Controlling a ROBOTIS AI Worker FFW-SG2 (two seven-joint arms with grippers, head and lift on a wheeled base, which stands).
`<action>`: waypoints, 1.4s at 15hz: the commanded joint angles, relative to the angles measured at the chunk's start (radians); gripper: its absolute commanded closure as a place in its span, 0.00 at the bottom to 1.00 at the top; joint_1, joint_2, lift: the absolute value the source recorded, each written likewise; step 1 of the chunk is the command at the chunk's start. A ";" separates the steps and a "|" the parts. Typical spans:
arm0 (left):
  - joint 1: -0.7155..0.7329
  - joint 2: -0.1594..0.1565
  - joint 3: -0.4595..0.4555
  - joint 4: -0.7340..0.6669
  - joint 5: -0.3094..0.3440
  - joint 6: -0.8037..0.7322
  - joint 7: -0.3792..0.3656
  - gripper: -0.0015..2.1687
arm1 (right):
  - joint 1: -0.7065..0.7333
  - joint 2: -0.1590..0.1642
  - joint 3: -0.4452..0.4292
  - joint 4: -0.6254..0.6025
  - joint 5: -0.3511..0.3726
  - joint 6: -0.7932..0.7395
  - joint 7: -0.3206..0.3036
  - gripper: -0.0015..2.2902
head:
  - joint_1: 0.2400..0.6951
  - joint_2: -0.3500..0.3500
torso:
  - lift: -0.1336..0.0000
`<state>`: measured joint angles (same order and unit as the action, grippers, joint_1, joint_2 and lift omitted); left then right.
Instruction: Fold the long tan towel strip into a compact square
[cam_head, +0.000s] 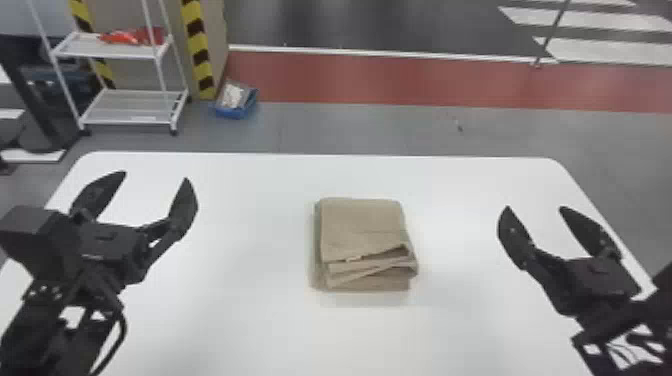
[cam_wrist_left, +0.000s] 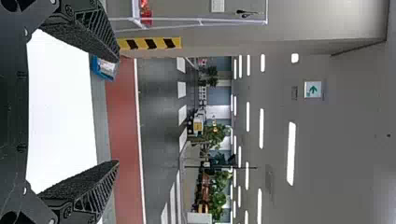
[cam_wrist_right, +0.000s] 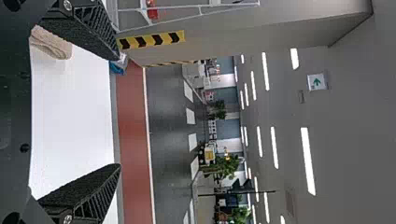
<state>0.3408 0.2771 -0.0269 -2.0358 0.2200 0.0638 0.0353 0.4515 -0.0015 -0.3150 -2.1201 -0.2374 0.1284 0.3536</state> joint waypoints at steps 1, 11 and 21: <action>0.015 0.005 0.008 -0.015 0.001 -0.003 0.000 0.06 | 0.001 0.002 0.008 -0.003 0.000 0.000 0.001 0.03 | 1.00 0.38 | 0.07; 0.041 0.016 0.015 -0.032 0.007 -0.018 0.000 0.06 | 0.015 0.002 0.004 -0.015 -0.002 -0.006 0.001 0.03 | 1.00 0.40 | 0.07; 0.049 0.013 0.008 -0.050 0.007 -0.012 0.000 0.06 | 0.033 0.002 -0.003 -0.030 -0.008 -0.009 0.001 0.03 | 1.00 0.38 | 0.07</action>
<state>0.3862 0.2896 -0.0177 -2.0803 0.2257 0.0514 0.0353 0.4782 -0.0015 -0.3168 -2.1446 -0.2454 0.1196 0.3543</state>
